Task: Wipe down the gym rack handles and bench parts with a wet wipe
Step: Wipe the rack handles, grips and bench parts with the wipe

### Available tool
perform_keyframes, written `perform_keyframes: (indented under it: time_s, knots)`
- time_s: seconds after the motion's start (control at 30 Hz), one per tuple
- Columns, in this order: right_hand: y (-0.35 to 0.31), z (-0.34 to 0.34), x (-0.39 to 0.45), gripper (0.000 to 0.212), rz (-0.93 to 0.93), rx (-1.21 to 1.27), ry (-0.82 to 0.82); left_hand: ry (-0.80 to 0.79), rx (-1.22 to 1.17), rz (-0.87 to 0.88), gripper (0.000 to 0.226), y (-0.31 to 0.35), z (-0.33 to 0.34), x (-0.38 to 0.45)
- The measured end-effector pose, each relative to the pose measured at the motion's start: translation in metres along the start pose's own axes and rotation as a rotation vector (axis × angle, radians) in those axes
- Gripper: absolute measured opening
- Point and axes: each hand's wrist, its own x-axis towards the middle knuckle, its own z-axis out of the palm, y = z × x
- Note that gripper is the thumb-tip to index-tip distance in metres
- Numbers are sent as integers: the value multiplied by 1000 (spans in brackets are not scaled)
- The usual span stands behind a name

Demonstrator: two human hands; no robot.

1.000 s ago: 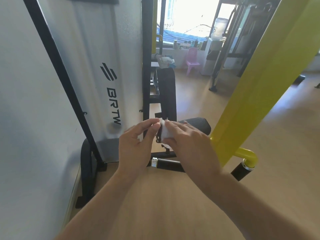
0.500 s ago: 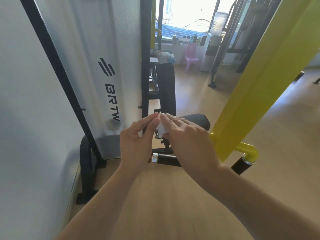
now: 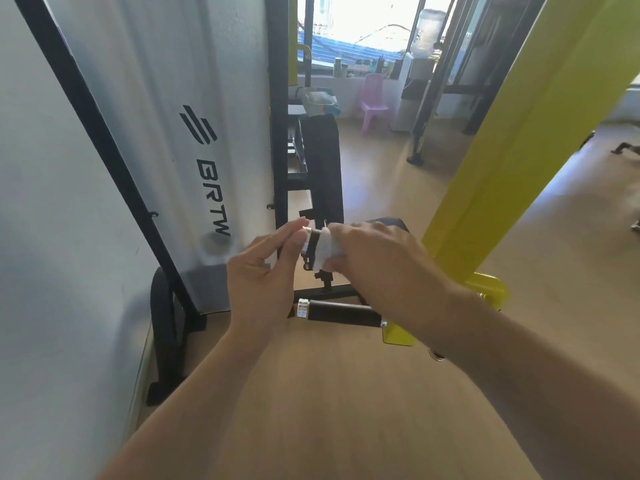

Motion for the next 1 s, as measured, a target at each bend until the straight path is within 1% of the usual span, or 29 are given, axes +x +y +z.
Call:
perform_keyframes:
  time_s: [0.03,0.07,0.13,0.17,0.2,0.23,0.27,0.3,0.33,0.37,0.43,0.47,0.5,0.57,0.63,0.7,0.73,0.8,0.87,0.9,0.93,1.0]
  knots:
    - [4,-5,-2,31,19,-14,-46,-3,30,30,19,0,0,0]
    - [8,-5,-5,32,29,-81,-45,-5,52,54,19,-1,1,0]
    - [4,4,-17,42,36,-290,6,-12,55,66,19,-1,3,-1]
    - [0,13,-25,48,57,-350,36,-12,40,57,19,0,3,-2]
    - [-3,22,-31,54,62,-357,72,-10,26,46,19,0,3,-1]
    - [-5,29,-36,64,49,-308,99,-10,20,33,20,0,3,-1]
    - [-6,32,-38,76,33,-223,98,-10,20,18,20,0,3,-1]
    - [-7,35,-37,82,16,-134,97,-7,22,6,20,0,2,-1]
    - [-8,33,-36,82,6,-67,118,2,27,5,19,0,2,-1]
    - [-8,34,-33,75,-15,-36,176,12,35,12,19,0,2,0]
    - [-4,34,-27,53,-57,-51,313,30,40,14,19,0,2,-1]
    - [1,33,-25,45,-50,-82,353,35,40,8,18,0,2,-2]
    - [6,32,-25,39,-23,-128,364,36,41,2,18,1,2,-2]
    - [12,26,-32,29,62,-227,337,26,49,-5,17,2,1,-3]
    - [11,24,-39,38,88,-305,319,10,59,-5,19,3,1,-3]
    - [10,26,-36,32,57,-290,364,5,49,-14,18,4,2,-3]
    - [8,28,-31,33,21,-239,395,8,33,-27,17,5,2,-3]
    - [2,35,-18,40,-116,-77,415,4,16,-45,18,4,1,-1]
    - [-2,41,-10,44,-218,3,454,-16,36,-40,19,2,-2,0]
    - [-2,43,-10,46,-203,-10,465,-17,46,-34,19,2,-3,0]
    - [-1,43,-13,47,-149,-52,451,-10,50,-37,18,2,-4,0]
    - [4,34,-22,36,6,-218,369,0,41,-55,17,5,-4,0]
